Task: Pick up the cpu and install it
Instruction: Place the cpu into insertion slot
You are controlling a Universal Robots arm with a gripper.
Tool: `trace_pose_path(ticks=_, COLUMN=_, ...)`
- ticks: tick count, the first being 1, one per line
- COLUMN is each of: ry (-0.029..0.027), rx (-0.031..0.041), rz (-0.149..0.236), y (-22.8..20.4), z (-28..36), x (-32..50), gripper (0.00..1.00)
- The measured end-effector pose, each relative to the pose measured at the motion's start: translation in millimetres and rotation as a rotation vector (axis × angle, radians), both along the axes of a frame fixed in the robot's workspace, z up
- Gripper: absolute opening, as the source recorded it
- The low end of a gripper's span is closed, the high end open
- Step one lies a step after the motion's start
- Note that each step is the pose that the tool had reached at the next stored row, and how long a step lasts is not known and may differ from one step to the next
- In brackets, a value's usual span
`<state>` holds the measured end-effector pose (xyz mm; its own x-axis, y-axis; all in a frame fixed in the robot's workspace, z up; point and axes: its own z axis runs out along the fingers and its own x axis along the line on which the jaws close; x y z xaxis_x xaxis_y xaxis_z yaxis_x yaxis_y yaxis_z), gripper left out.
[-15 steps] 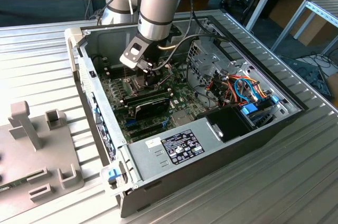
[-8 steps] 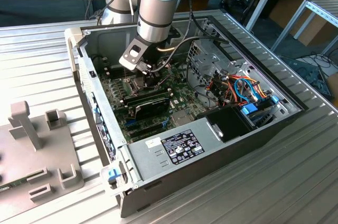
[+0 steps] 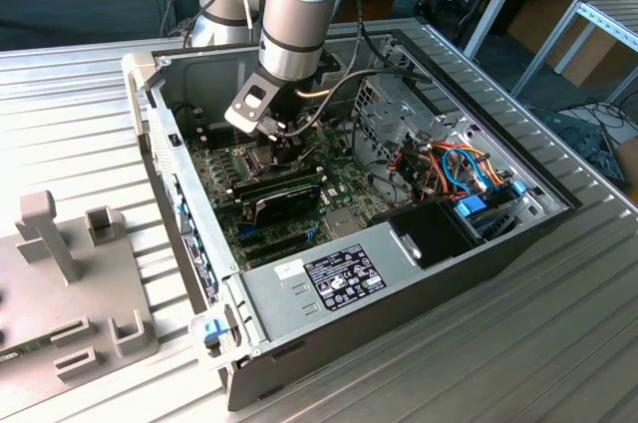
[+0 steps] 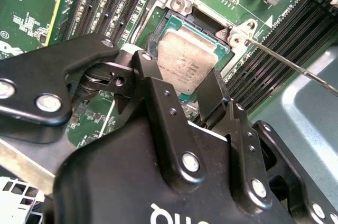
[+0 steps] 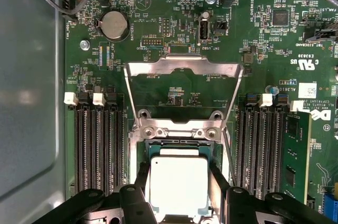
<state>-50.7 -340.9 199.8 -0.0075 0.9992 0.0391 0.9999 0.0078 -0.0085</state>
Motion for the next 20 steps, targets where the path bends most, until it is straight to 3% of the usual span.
trace_pose_path(ticks=20, ry=0.0, rx=0.0, rz=-0.022, y=0.0, z=-0.4, x=0.2, gripper=0.54)
